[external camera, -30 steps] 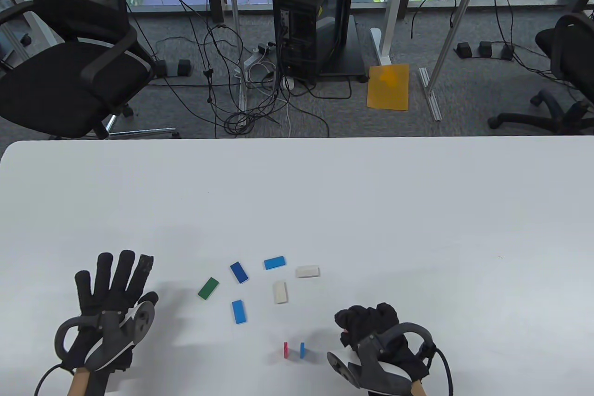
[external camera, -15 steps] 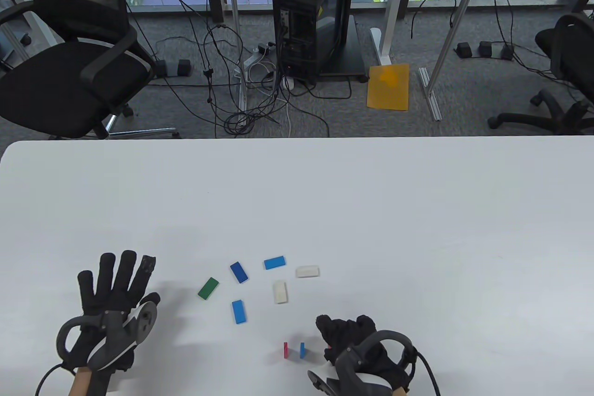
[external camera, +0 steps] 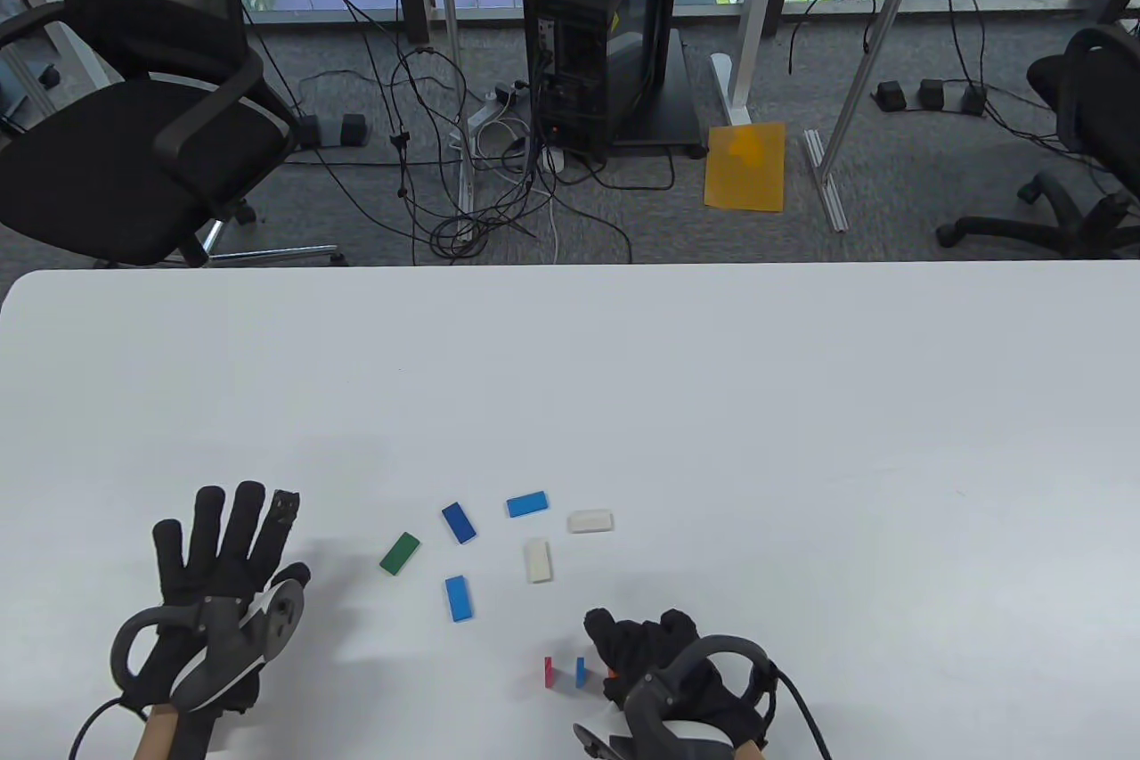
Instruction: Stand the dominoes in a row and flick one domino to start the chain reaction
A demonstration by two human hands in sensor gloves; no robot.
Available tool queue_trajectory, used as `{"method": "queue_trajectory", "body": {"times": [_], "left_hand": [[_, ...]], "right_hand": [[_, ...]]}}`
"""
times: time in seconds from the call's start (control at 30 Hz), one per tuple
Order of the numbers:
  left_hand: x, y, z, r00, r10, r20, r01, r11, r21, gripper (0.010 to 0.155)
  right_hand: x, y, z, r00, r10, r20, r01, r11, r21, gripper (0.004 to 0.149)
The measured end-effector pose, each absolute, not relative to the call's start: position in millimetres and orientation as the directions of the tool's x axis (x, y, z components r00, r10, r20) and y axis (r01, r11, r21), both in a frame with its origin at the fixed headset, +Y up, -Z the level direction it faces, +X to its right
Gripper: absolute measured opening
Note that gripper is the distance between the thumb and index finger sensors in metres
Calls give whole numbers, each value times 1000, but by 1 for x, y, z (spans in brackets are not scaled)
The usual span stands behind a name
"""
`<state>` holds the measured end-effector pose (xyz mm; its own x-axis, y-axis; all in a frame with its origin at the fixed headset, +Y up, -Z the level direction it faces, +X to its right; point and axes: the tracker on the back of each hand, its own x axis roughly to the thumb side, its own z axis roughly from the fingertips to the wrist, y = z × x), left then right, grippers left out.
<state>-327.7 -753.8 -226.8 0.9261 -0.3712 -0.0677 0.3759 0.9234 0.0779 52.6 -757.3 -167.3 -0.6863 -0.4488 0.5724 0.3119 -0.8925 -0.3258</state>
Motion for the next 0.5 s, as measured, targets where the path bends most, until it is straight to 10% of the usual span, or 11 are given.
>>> {"method": "queue_trajectory", "body": {"times": [0.5], "left_hand": [[-328, -755, -227, 926, -371, -67, 376, 923, 82, 72]], "right_hand": [[51, -758, -167, -686, -448, 573, 310, -893, -327, 78]]}}
